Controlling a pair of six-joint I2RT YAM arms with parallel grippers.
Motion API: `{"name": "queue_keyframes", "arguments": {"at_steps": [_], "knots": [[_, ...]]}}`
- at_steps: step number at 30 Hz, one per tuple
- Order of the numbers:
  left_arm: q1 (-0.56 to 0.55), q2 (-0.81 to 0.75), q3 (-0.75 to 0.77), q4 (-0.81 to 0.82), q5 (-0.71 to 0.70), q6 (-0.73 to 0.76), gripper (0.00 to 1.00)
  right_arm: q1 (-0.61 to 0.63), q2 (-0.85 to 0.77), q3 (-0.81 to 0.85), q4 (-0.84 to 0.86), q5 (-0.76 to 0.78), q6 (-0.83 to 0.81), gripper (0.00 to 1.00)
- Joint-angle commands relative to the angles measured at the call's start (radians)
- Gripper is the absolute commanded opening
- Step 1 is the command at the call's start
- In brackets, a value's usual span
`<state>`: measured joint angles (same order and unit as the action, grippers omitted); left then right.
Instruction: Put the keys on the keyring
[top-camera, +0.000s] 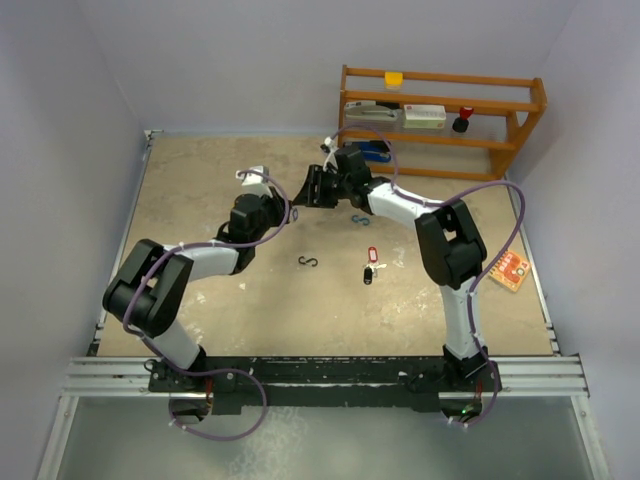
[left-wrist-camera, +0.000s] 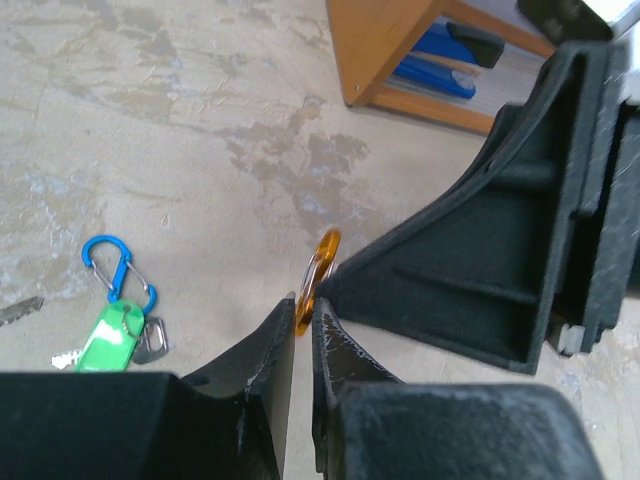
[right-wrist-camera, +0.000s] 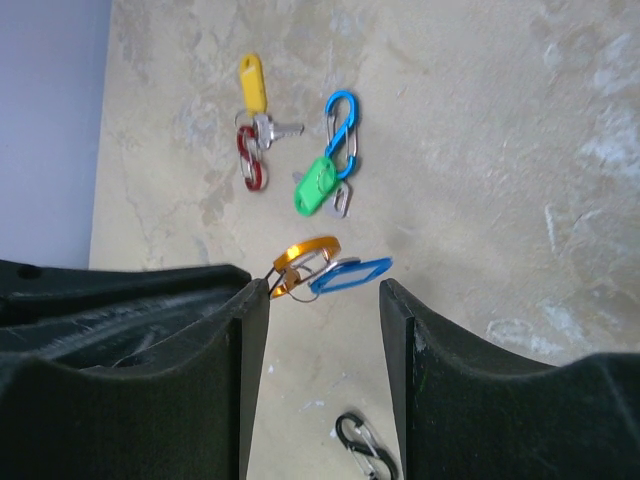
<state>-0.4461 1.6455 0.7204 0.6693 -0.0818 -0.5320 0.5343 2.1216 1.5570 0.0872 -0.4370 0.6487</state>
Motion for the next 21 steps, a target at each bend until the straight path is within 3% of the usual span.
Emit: {"name": "queue_keyframes", "arguments": {"at_steps": [1, 7, 10, 16, 21], "knots": [[0.005, 0.003, 0.01, 0.134, -0.009, 0.018, 0.07, 0.015, -0.002, -0.013, -0.034, -0.053, 0.0, 0.52], [0.006, 0.005, 0.01, 0.136, -0.002, 0.023, 0.07, 0.015, -0.003, -0.016, -0.033, -0.061, 0.002, 0.52], [0.006, 0.001, 0.002, 0.128, 0.004, 0.027, 0.19, 0.015, -0.005, -0.016, -0.033, -0.064, 0.002, 0.52], [0.005, -0.045, -0.067, 0.138, -0.01, 0.054, 0.54, 0.007, 0.01, 0.028, -0.084, -0.059, -0.015, 0.52], [0.005, -0.074, -0.105, 0.147, 0.005, 0.099, 0.59, -0.006, 0.009, 0.042, -0.093, -0.064, -0.024, 0.52]]}}
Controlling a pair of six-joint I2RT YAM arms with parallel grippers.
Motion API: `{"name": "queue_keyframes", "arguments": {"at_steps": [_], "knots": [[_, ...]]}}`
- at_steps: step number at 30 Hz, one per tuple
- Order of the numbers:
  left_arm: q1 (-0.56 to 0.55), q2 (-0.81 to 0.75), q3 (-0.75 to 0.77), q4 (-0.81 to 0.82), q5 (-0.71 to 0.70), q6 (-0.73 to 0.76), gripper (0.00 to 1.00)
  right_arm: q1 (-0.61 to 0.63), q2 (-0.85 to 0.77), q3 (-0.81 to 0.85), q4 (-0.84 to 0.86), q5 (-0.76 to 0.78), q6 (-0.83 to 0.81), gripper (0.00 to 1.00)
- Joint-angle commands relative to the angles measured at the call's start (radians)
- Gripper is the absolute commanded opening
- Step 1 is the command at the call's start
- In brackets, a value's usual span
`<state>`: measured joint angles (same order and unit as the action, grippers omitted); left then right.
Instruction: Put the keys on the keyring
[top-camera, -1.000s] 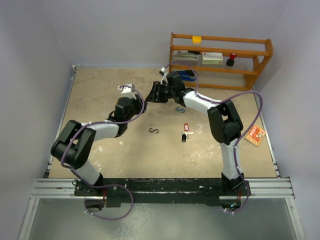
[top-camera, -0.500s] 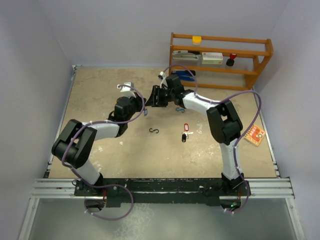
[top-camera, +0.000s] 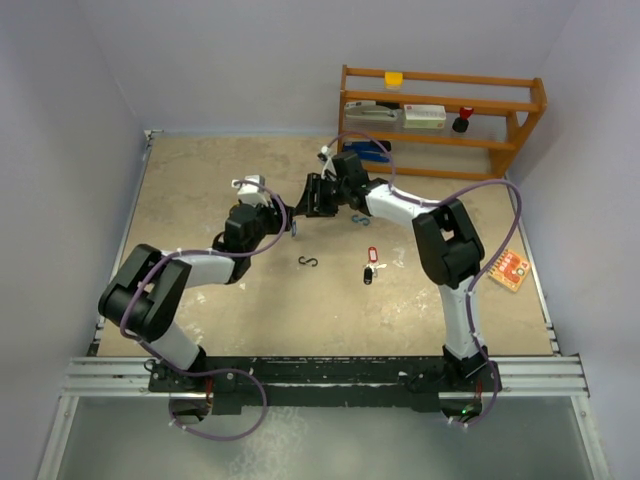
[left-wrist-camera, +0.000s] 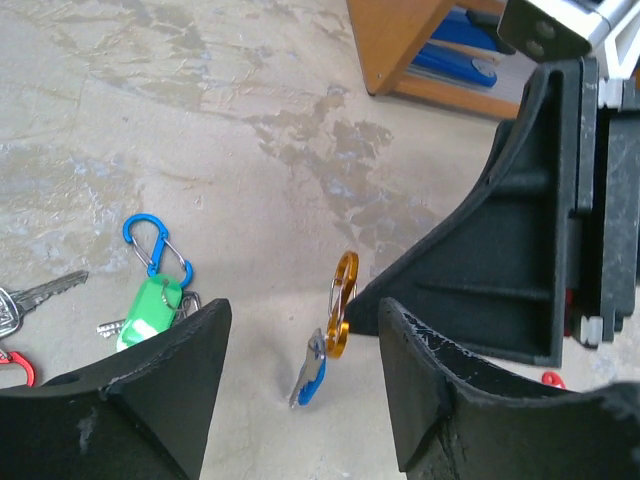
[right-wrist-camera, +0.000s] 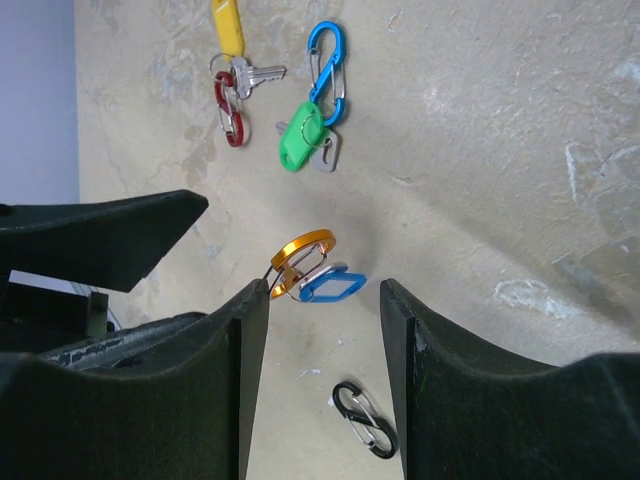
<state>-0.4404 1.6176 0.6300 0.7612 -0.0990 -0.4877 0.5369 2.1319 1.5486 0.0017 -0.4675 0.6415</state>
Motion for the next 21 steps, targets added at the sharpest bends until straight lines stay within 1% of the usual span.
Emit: {"name": "queue_keyframes", "arguments": {"at_steps": [1, 10, 15, 21], "knots": [[-0.001, -0.04, -0.015, 0.058, 0.033, 0.061, 0.59, -0.011, 0.0, 0.055, -0.012, -0.035, -0.02, 0.52], [0.0, -0.028, -0.024, 0.097, 0.127, 0.084, 0.56, -0.016, 0.005, 0.078, -0.038, -0.04, -0.035, 0.52], [0.0, -0.023, -0.017, 0.068, 0.153, 0.117, 0.55, -0.017, 0.014, 0.1, -0.052, -0.049, -0.042, 0.52], [-0.001, -0.006, -0.001, 0.033, 0.156, 0.15, 0.51, -0.017, 0.012, 0.116, -0.068, -0.053, -0.051, 0.52]]}}
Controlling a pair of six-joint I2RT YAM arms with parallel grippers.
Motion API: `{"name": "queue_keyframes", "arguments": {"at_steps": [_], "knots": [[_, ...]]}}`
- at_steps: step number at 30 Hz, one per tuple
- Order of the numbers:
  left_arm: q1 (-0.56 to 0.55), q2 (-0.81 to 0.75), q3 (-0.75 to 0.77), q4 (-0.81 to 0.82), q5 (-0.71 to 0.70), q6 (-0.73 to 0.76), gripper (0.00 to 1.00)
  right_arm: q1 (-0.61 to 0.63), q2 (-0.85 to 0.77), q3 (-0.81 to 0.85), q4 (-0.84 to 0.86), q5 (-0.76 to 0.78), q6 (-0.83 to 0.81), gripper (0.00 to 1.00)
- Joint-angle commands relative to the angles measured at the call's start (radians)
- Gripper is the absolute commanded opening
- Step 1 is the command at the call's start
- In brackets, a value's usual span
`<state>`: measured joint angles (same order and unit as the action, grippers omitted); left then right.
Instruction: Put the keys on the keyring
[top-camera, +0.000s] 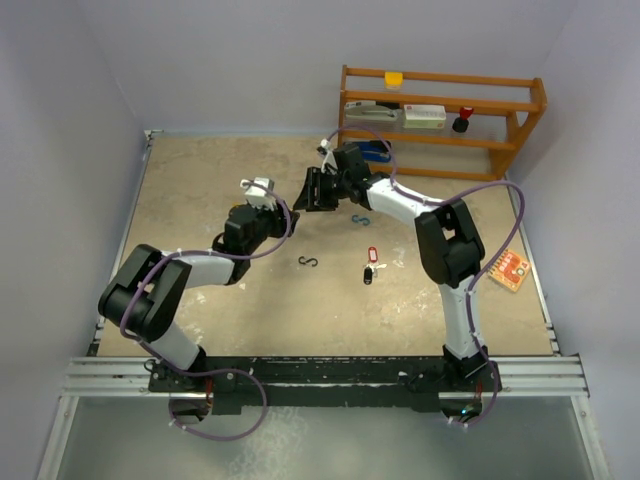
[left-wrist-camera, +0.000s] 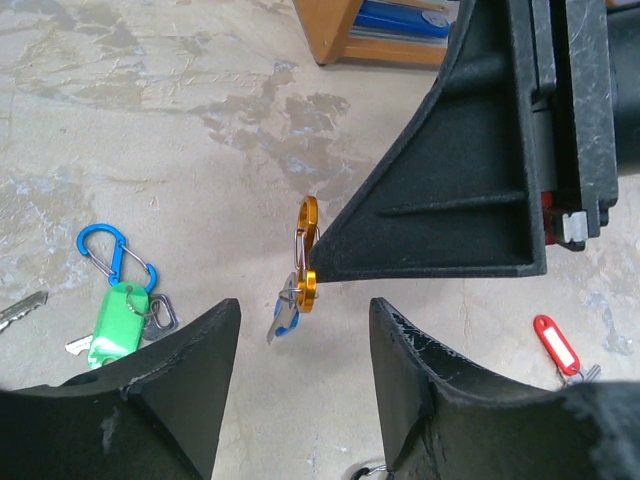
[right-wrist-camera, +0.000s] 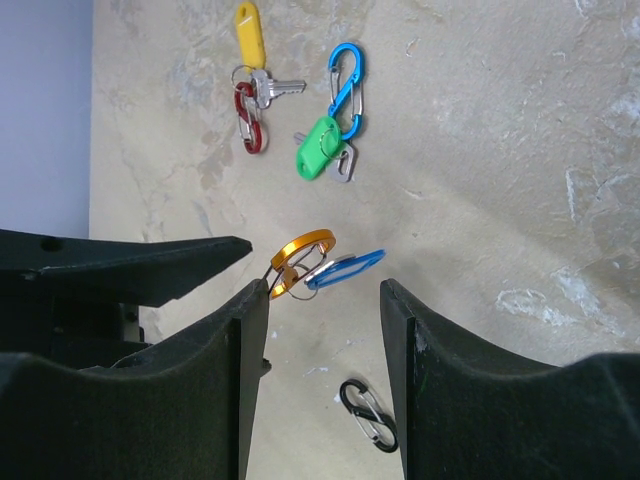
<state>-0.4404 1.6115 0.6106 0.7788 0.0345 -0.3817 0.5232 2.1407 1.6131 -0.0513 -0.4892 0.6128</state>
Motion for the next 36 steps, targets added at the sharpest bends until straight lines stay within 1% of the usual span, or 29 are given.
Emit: {"name": "queue_keyframes", "arguments": {"at_steps": [1, 13, 26, 29, 31, 36], "knots": [[-0.001, 0.005, 0.024, 0.012, 0.022, 0.047, 0.51, -0.003, 0.002, 0.051, -0.015, -0.032, -0.022, 0.52], [0.0, 0.072, 0.07, 0.058, 0.007, 0.053, 0.45, -0.003, -0.01, 0.028, -0.009, -0.026, -0.019, 0.52], [-0.001, 0.111, 0.097, 0.112, -0.006, 0.06, 0.35, -0.003, -0.01, 0.012, -0.006, -0.021, -0.023, 0.52], [-0.001, 0.121, 0.097, 0.129, -0.003, 0.062, 0.31, -0.004, -0.009, 0.008, -0.004, -0.022, -0.022, 0.52], [0.0, 0.123, 0.09, 0.149, -0.002, 0.065, 0.26, -0.003, -0.008, 0.007, -0.001, -0.023, -0.024, 0.52], [-0.001, 0.114, 0.066, 0.2, -0.008, 0.077, 0.18, -0.003, -0.011, -0.001, 0.006, -0.023, -0.024, 0.52]]}}
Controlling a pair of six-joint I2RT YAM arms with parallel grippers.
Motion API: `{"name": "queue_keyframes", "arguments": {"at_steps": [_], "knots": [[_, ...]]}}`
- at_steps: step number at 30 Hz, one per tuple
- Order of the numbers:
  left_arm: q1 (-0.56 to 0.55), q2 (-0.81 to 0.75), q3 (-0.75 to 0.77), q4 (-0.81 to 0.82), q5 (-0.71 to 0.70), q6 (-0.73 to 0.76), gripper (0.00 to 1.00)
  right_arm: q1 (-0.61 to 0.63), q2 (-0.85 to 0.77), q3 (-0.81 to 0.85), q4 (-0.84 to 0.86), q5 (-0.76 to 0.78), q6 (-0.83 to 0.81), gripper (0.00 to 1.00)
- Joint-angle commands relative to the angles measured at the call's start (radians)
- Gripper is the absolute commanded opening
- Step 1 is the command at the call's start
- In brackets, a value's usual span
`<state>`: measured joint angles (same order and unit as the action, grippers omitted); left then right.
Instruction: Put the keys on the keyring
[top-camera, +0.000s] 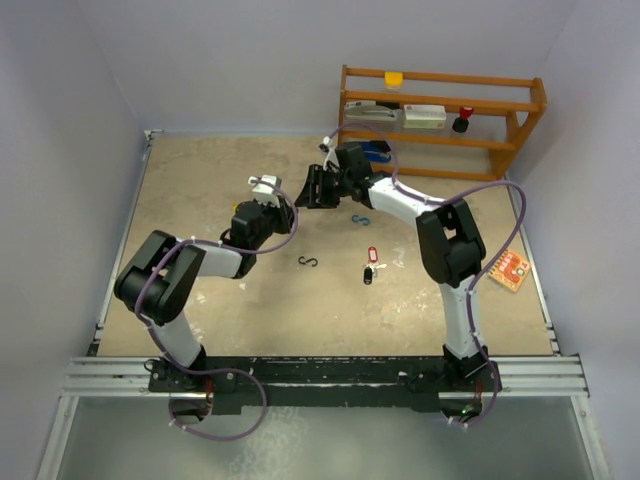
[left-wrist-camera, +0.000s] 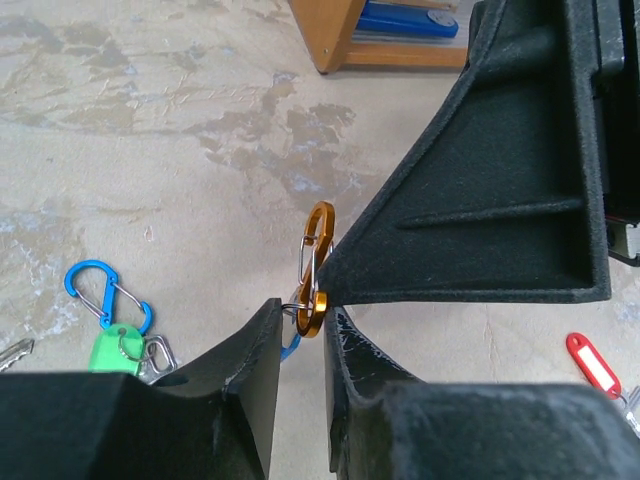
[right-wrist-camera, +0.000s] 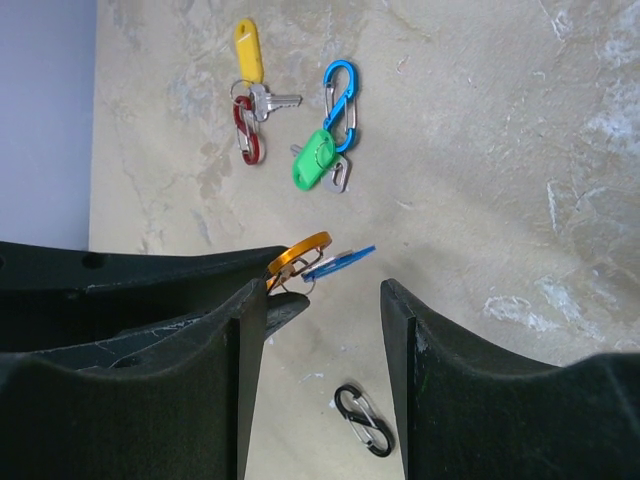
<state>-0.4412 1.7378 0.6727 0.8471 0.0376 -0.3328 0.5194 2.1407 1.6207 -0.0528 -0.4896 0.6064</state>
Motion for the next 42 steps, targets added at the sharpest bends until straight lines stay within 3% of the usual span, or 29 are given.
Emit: {"name": "queue_keyframes", "arguments": {"at_steps": [1, 4, 19, 32, 42], "knots": [[0.001, -0.016, -0.002, 0.144, -0.013, 0.03, 0.15, 0.001, -0.012, -0.012, 0.009, -0.024, -0.017, 0.52], [0.0, -0.02, -0.018, 0.167, -0.014, 0.031, 0.0, 0.001, -0.013, -0.017, 0.018, -0.033, -0.005, 0.52], [0.0, -0.013, -0.056, 0.135, -0.081, 0.035, 0.0, -0.008, -0.035, -0.012, 0.026, -0.067, 0.008, 0.52], [0.0, 0.071, 0.123, -0.157, -0.211, -0.021, 0.0, -0.038, -0.184, -0.149, 0.029, 0.066, -0.046, 0.53], [0.001, 0.052, 0.205, -0.32, -0.324, -0.053, 0.23, -0.038, -0.314, -0.28, -0.021, 0.272, -0.132, 0.54]]}}
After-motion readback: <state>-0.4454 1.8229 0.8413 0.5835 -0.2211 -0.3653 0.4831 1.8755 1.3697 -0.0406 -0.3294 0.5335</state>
